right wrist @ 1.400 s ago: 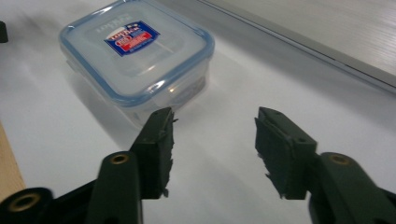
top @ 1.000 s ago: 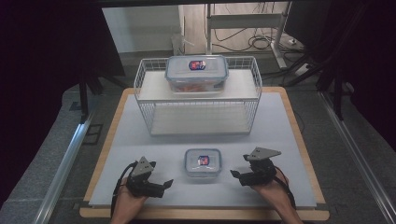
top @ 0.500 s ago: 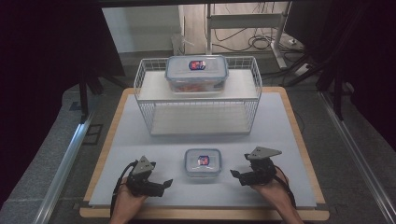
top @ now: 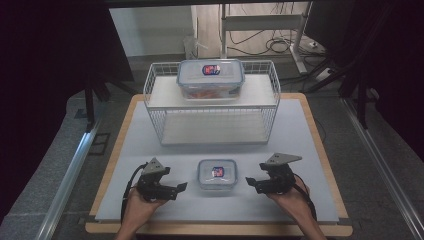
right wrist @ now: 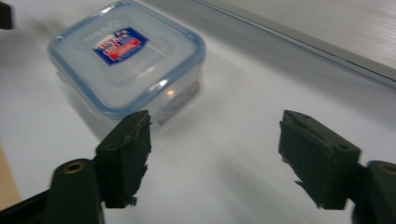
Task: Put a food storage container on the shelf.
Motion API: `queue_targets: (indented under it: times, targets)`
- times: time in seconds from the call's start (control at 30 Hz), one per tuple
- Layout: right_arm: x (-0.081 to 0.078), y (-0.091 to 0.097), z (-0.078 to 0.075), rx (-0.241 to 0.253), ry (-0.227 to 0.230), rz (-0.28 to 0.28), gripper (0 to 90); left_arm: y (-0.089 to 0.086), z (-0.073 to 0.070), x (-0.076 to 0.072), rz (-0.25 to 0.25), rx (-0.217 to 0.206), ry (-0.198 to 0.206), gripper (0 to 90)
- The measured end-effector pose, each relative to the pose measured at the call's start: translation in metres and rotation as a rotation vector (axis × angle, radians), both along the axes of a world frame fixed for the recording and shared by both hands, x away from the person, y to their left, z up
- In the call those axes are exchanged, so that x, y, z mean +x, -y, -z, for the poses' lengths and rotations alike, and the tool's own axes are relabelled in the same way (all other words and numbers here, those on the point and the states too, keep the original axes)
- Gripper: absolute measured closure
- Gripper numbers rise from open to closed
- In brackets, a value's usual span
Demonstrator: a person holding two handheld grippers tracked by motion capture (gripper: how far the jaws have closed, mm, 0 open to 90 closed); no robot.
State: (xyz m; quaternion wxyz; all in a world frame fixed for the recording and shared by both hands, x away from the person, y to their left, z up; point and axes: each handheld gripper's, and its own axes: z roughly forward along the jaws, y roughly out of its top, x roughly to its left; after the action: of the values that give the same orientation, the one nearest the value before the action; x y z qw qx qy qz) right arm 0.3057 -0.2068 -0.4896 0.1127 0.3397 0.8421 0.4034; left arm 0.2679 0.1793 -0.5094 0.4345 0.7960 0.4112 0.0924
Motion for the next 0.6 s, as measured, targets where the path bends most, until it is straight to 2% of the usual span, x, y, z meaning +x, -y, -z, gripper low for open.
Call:
queue_targets:
  times: [0.1, 0.23, 0.37, 0.53, 0.6]
  targets:
    - [0.001, -0.005, -0.003, 0.004, -0.024, -0.024, 30.0, 0.007, -0.001, 0.008, 0.026, -0.018, -0.021, 19.7]
    - [0.007, -0.012, -0.004, 0.031, -0.059, -0.051, 30.7, 0.021, -0.001, 0.019, 0.065, -0.012, -0.049, 19.2]
    - [0.014, -0.019, -0.003, 0.066, -0.107, -0.073, 25.7, 0.036, 0.002, 0.031, 0.098, -0.021, -0.096, 17.6]
    - [0.022, -0.030, 0.005, 0.084, -0.179, -0.094, 21.0, 0.046, 0.007, 0.042, 0.125, -0.068, -0.158, 15.1]
    - [0.023, -0.032, 0.006, 0.087, -0.186, -0.098, 20.7, 0.049, 0.010, 0.046, 0.134, -0.093, -0.183, 15.1]
